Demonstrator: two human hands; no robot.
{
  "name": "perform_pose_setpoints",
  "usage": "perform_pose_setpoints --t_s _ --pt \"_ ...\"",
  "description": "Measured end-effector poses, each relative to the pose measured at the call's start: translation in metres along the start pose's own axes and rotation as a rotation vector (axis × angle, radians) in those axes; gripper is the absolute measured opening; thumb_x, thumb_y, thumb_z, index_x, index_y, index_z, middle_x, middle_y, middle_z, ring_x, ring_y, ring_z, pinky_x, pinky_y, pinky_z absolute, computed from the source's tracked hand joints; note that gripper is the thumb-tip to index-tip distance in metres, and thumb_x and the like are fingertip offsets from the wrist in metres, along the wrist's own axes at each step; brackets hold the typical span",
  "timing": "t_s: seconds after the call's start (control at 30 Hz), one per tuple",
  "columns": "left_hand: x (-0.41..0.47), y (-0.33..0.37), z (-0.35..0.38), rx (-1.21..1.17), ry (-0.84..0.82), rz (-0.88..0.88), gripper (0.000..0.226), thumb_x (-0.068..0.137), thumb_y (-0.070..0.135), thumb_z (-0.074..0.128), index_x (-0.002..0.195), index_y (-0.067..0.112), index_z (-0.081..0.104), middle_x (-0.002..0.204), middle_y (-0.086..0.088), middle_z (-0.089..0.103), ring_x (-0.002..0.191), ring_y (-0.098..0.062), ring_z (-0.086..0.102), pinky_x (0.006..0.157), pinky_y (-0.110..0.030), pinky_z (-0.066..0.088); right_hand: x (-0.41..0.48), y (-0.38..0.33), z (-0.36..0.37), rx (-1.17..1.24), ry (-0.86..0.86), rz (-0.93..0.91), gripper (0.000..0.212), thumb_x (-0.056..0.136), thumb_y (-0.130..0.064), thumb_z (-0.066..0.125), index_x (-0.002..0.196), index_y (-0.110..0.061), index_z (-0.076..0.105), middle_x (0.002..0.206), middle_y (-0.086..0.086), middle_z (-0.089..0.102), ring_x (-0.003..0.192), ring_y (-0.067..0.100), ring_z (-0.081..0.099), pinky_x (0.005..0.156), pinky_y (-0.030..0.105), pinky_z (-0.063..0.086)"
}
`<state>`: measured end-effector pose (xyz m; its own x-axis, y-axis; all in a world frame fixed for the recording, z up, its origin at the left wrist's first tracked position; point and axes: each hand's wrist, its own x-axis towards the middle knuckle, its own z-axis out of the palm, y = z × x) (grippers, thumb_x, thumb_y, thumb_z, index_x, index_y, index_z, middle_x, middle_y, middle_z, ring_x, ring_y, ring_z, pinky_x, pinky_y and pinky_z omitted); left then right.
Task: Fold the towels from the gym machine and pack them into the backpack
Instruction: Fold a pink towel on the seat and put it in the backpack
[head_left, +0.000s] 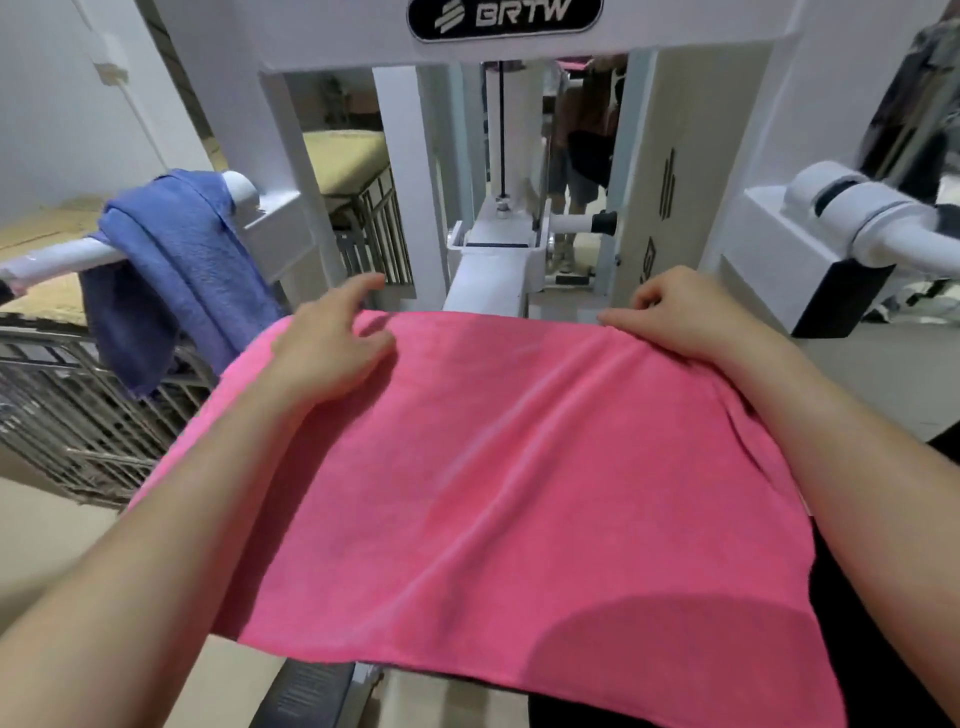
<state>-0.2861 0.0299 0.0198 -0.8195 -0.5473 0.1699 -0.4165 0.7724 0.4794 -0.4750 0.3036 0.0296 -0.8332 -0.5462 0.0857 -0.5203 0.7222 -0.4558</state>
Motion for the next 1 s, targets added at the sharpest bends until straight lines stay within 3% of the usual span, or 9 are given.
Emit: perform_pose_setpoints --t_s 0.1,0.17,0.3,0.4,0.47,0.57,0.73,0.87,1.0 --pt "-0.051 0.048 0.028 0.204 -0.311 0.313 0.077 0.073 0.077 0.022 0.144 0.049 0.023 0.16 0.004 0.019 0.148 -0.018 0.014 0.115 -0.059 0.015 -0.003 0.01 -0.012 0.268 -0.215 0.078 0.037 0.077 -0.055 0.071 0.087 -0.019 0.076 0.085 -0.003 0.069 0.082 0.013 0.064 0.068 0.027 0.05" --pt "-0.077 0.063 0.044 0.328 -0.277 0.413 0.075 0.076 0.072 0.007 0.147 0.049 0.012 0.162 0.007 0.006 0.149 -0.017 0.002 0.117 -0.056 0.007 -0.006 0.024 -0.017 0.53 -0.356 0.135 0.025 0.078 -0.042 0.072 0.094 -0.023 0.074 0.096 -0.004 0.069 0.089 0.014 0.063 0.073 0.025 0.05" --pt "-0.087 0.073 0.041 0.203 -0.13 0.523 0.055 0.088 0.054 0.029 0.134 0.034 0.05 0.143 -0.007 0.047 0.13 -0.031 0.043 0.105 -0.05 0.036 -0.018 0.056 -0.02 0.819 -0.437 0.169 0.038 0.073 -0.028 0.069 0.108 -0.013 0.068 0.099 0.002 0.066 0.079 0.007 0.062 0.071 0.021 0.052" --pt "-0.117 0.092 0.04 0.03 -0.151 0.731 0.037 0.088 0.048 0.054 0.115 0.026 0.065 0.111 0.001 0.061 0.101 -0.022 0.056 0.085 -0.041 0.047 -0.037 0.07 -0.021 0.892 -0.46 0.185 0.063 0.057 -0.044 0.085 0.109 -0.013 0.067 0.07 -0.006 0.065 0.055 0.003 0.057 0.054 0.018 0.049" --pt "-0.152 0.103 0.044 0.073 -0.243 0.791 0.062 0.077 0.071 0.054 0.122 0.029 0.06 0.118 0.006 0.056 0.105 -0.018 0.052 0.086 -0.041 0.046 -0.052 0.076 -0.019 0.977 -0.391 0.204 0.07 0.049 -0.044 0.09 0.111 -0.021 0.067 0.064 -0.011 0.063 0.053 0.002 0.055 0.054 0.018 0.047" --pt "-0.185 0.105 0.053 0.331 -0.158 0.872 0.091 0.059 0.082 0.054 0.131 0.026 0.051 0.127 0.001 0.053 0.105 -0.021 0.052 0.077 -0.039 0.047 -0.078 0.078 -0.001 1.261 -0.143 0.303 0.047 0.074 -0.021 0.076 0.118 -0.027 0.06 0.076 -0.007 0.067 0.067 0.008 0.059 0.062 0.026 0.05" --pt "-0.2 0.094 0.07 0.11 -0.004 1.039 0.05 0.075 0.049 0.07 0.119 0.025 0.065 0.114 0.001 0.066 0.09 -0.021 0.056 0.069 -0.037 0.052 -0.106 0.059 0.022 1.42 0.145 0.391 0.033 0.086 -0.002 0.065 0.115 -0.017 0.06 0.097 0.006 0.066 0.082 0.017 0.063 0.076 0.035 0.054" --pt "-0.212 0.111 0.065 -0.217 -0.038 0.866 0.029 0.083 0.029 0.055 0.104 0.023 0.074 0.092 0.011 0.073 0.077 -0.01 0.055 0.067 -0.026 0.046 -0.115 0.052 0.019 1.115 0.511 0.437 0.036 0.08 -0.002 0.067 0.107 -0.025 0.061 0.103 0.011 0.063 0.073 0.015 0.061 0.057 0.025 0.049" --pt "-0.232 0.139 0.062 -0.2 -0.234 0.79 0.024 0.086 0.035 0.053 0.093 0.024 0.074 0.082 0.01 0.067 0.077 -0.009 0.059 0.069 -0.034 0.049 -0.137 0.055 0.012 0.676 0.657 0.42 0.033 0.086 -0.006 0.058 0.113 -0.024 0.059 0.102 0.005 0.064 0.087 0.017 0.062 0.076 0.031 0.054"
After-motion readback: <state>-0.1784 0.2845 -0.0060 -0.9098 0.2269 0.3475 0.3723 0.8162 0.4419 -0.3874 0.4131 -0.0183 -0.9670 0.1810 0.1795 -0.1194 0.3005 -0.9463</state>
